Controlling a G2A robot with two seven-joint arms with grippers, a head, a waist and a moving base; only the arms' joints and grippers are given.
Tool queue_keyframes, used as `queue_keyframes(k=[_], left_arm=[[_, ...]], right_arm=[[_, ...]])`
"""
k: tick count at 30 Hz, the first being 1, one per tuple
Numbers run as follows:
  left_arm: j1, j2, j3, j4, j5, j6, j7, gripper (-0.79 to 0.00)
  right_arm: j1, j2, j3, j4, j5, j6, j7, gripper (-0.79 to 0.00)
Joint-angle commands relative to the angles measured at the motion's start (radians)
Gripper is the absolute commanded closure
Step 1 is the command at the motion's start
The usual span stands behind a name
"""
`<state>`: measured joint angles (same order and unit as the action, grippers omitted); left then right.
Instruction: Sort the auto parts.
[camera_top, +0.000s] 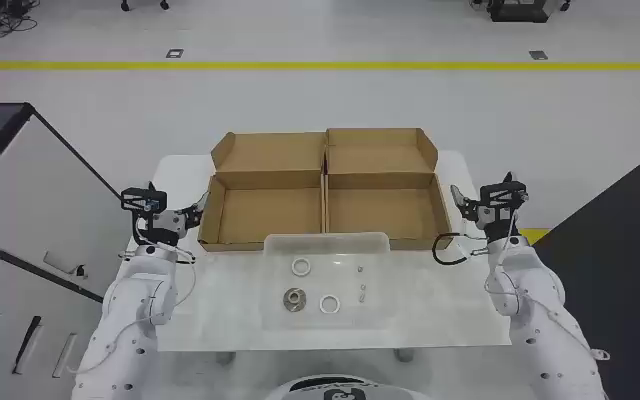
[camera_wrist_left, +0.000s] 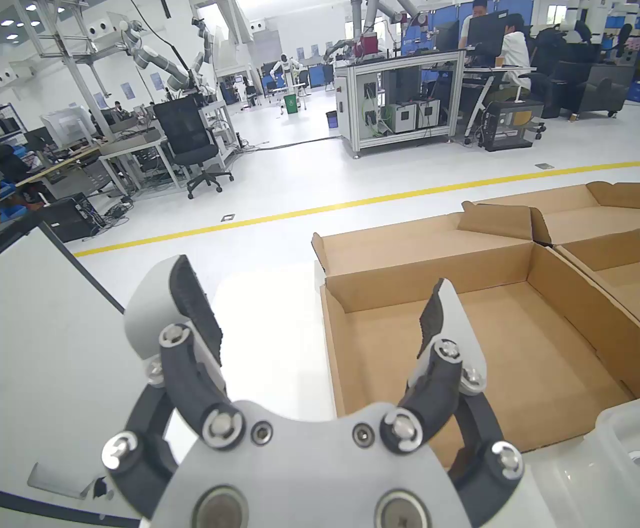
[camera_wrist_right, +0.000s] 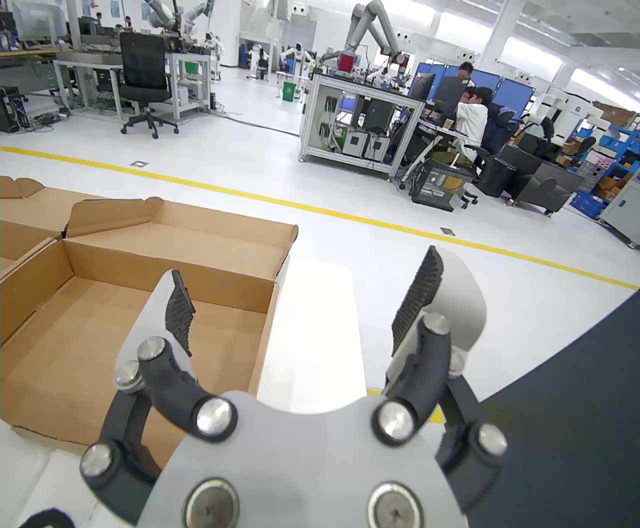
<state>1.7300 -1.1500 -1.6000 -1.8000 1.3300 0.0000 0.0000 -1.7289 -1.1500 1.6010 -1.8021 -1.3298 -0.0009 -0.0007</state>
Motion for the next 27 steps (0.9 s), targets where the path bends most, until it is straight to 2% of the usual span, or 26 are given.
queue_keyframes(k=[1, 7, 16, 22, 27], left_arm=[[0.0, 0.0, 0.0, 0.0, 0.0, 0.0, 0.0, -0.785], [0.0, 0.0, 0.0, 0.0, 0.0, 0.0, 0.0, -0.785], [0.0, 0.0, 0.0, 0.0, 0.0, 0.0, 0.0, -0.785], [0.0, 0.0, 0.0, 0.0, 0.0, 0.0, 0.0, -0.785], [0.0, 0.0, 0.0, 0.0, 0.0, 0.0, 0.0, -0.785]], right_arm=[[0.005, 0.001, 0.013, -0.026, 0.005, -0.016, 0.001, -0.785], [-0.006, 0.015, 0.111, -0.167, 0.041, -0.183, 0.067, -0.785], [0.022, 0.045, 0.232, -0.327, 0.236, -0.565, 0.33, -0.785], [0.09, 0.069, 0.228, -0.351, 0.395, -0.753, 0.569, -0.785], [0.177, 0.09, 0.162, -0.345, 0.515, -0.839, 0.751, -0.785]])
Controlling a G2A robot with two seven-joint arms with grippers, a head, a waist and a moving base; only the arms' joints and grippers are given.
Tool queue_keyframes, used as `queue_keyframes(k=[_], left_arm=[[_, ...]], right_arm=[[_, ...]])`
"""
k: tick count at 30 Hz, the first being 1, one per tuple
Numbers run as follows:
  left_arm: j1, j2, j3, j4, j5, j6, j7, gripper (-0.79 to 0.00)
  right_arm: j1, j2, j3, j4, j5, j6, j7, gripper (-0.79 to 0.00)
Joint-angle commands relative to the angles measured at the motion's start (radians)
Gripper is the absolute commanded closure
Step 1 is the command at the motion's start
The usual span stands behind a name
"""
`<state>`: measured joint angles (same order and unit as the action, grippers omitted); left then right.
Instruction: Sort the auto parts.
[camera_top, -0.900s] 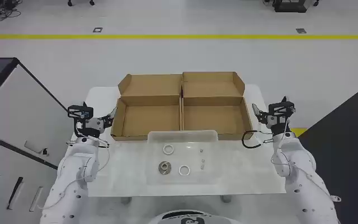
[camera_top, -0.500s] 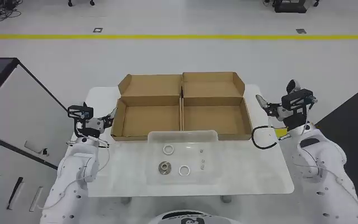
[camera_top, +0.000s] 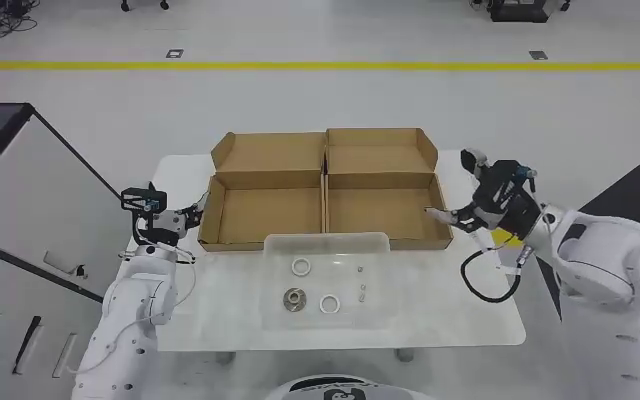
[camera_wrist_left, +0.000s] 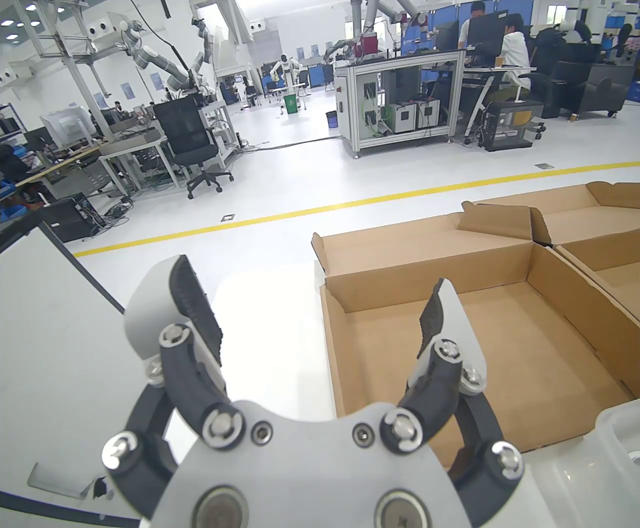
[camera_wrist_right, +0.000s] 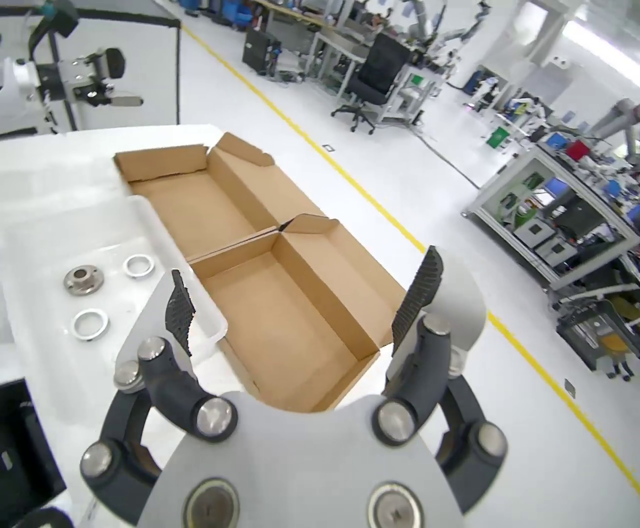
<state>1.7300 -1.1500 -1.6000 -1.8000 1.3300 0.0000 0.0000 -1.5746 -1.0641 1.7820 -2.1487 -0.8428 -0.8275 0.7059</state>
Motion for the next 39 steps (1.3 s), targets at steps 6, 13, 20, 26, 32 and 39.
queue_keyframes(k=[6, 13, 20, 26, 32, 39], left_arm=[[0.0, 0.0, 0.0, 0.0, 0.0, 0.0, 0.0, -0.785], [0.0, 0.0, 0.0, 0.0, 0.0, 0.0, 0.0, -0.785], [0.0, 0.0, 0.0, 0.0, 0.0, 0.0, 0.0, -0.785], [0.0, 0.0, 0.0, 0.0, 0.0, 0.0, 0.0, -0.785], [0.0, 0.0, 0.0, 0.0, 0.0, 0.0, 0.0, -0.785], [0.0, 0.0, 0.0, 0.0, 0.0, 0.0, 0.0, -0.785]], right_arm=[[0.15, 0.026, -0.144, 0.015, 0.171, -0.029, 0.234, -0.785], [0.279, 0.067, -0.327, 0.045, 0.245, 0.047, 0.334, -0.785], [0.402, 0.122, -0.497, 0.089, 0.329, 0.126, 0.413, -0.785], [0.499, 0.175, -0.657, 0.116, 0.405, 0.165, 0.452, -0.785], [0.588, 0.231, -0.807, 0.148, 0.454, 0.178, 0.465, -0.785], [0.675, 0.292, -0.97, 0.183, 0.433, 0.131, 0.418, -0.785]])
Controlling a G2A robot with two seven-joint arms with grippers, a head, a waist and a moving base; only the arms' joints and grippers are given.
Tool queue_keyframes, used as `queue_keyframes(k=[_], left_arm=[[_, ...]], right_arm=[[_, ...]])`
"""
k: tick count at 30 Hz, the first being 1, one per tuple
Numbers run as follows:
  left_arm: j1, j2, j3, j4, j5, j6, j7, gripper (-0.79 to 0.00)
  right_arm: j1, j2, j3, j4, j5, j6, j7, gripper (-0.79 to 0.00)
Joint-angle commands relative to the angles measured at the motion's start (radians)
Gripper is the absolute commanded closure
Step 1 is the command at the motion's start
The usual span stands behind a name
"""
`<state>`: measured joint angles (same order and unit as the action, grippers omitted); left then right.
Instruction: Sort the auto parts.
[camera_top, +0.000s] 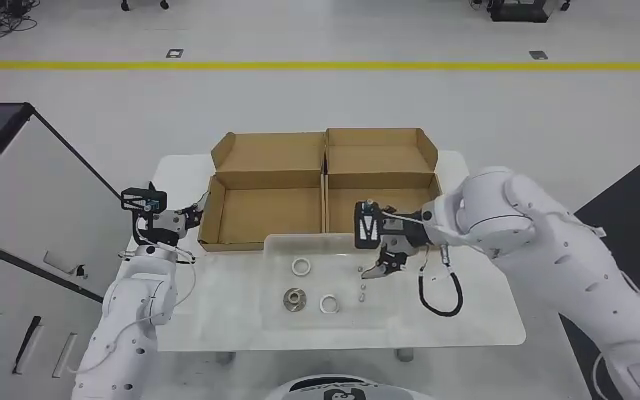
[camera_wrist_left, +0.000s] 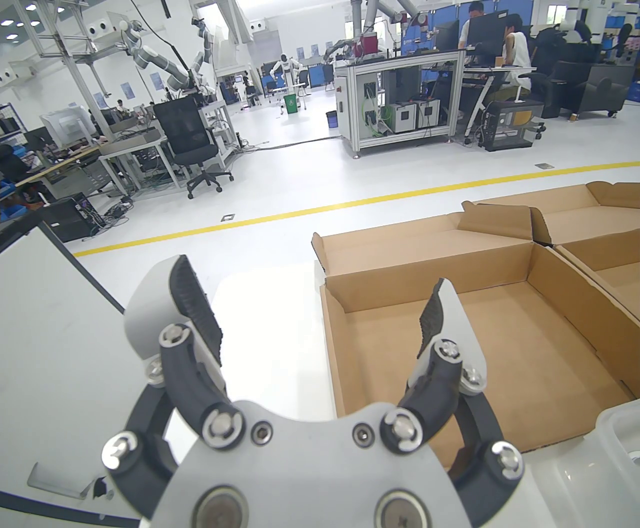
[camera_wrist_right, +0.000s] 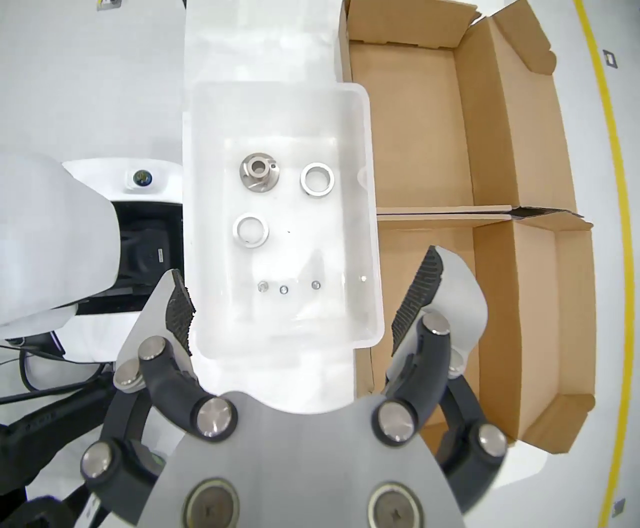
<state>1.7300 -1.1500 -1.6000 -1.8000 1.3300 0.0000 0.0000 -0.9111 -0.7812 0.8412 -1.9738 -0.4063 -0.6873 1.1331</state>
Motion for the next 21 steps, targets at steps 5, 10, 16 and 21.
queue_keyframes(k=[5, 10, 16, 21], left_arm=[[0.0, 0.0, 0.0, 0.0, 0.0, 0.0, 0.0, -0.785], [0.0, 0.0, 0.0, 0.0, 0.0, 0.0, 0.0, -0.785], [0.0, 0.0, 0.0, 0.0, 0.0, 0.0, 0.0, -0.785], [0.0, 0.0, 0.0, 0.0, 0.0, 0.0, 0.0, -0.785]], right_arm=[[0.054, 0.039, -0.116, 0.043, -0.02, -0.045, -0.045, -0.785], [0.069, 0.046, -0.131, 0.061, -0.022, -0.046, -0.046, -0.785], [0.069, 0.046, -0.131, 0.061, -0.022, -0.046, -0.046, -0.785], [0.069, 0.046, -0.131, 0.061, -0.022, -0.046, -0.046, -0.785]])
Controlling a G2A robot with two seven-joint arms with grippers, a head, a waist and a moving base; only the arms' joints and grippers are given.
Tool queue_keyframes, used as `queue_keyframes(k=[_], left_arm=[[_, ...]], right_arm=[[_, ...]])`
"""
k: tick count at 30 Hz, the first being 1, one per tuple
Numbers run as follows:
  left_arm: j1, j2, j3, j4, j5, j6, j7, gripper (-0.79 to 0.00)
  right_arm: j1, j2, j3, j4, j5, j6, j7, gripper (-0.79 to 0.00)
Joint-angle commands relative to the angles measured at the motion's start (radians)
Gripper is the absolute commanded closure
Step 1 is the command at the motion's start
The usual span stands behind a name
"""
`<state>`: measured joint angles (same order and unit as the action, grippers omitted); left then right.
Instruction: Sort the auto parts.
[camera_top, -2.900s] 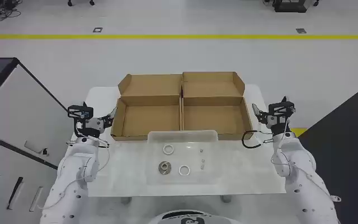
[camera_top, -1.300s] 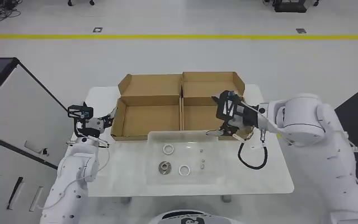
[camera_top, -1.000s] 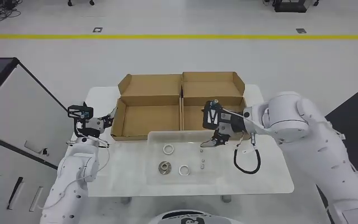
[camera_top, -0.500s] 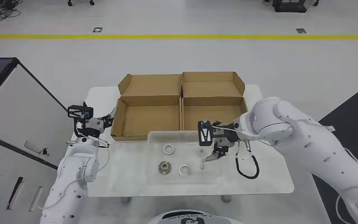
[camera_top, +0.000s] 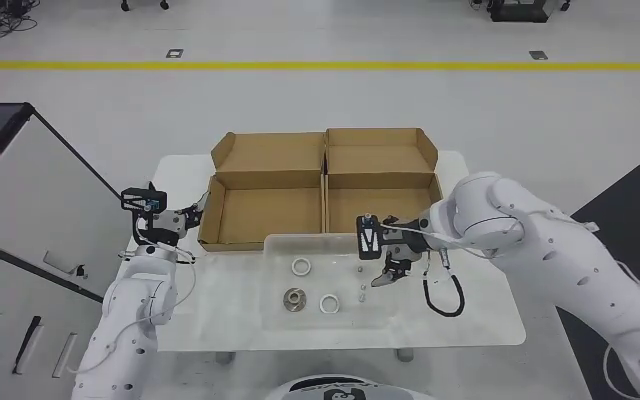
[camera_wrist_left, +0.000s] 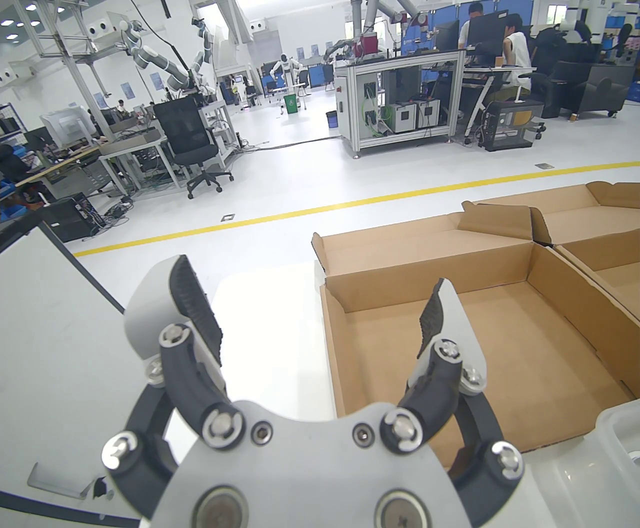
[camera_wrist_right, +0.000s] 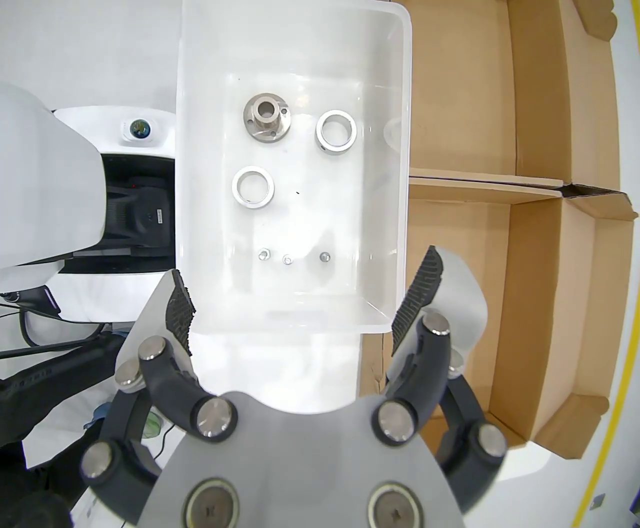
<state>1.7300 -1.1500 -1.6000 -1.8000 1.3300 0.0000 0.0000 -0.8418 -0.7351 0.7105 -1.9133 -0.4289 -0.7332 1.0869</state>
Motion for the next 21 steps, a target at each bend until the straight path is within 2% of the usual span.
queue_keyframes(k=[1, 6, 12, 21], left_arm=[[0.0, 0.0, 0.0, 0.0, 0.0, 0.0, 0.0, -0.785], [0.0, 0.0, 0.0, 0.0, 0.0, 0.0, 0.0, -0.785], [0.0, 0.0, 0.0, 0.0, 0.0, 0.0, 0.0, -0.785], [0.0, 0.0, 0.0, 0.0, 0.0, 0.0, 0.0, -0.785]], right_arm=[[0.0, 0.0, 0.0, 0.0, 0.0, 0.0, 0.0, -0.785], [0.001, -0.002, -0.011, -0.026, -0.018, 0.013, 0.012, -0.785], [0.06, -0.017, -0.083, -0.057, -0.033, 0.117, 0.117, -0.785], [0.16, -0.076, -0.239, -0.032, 0.017, 0.254, 0.254, -0.785]])
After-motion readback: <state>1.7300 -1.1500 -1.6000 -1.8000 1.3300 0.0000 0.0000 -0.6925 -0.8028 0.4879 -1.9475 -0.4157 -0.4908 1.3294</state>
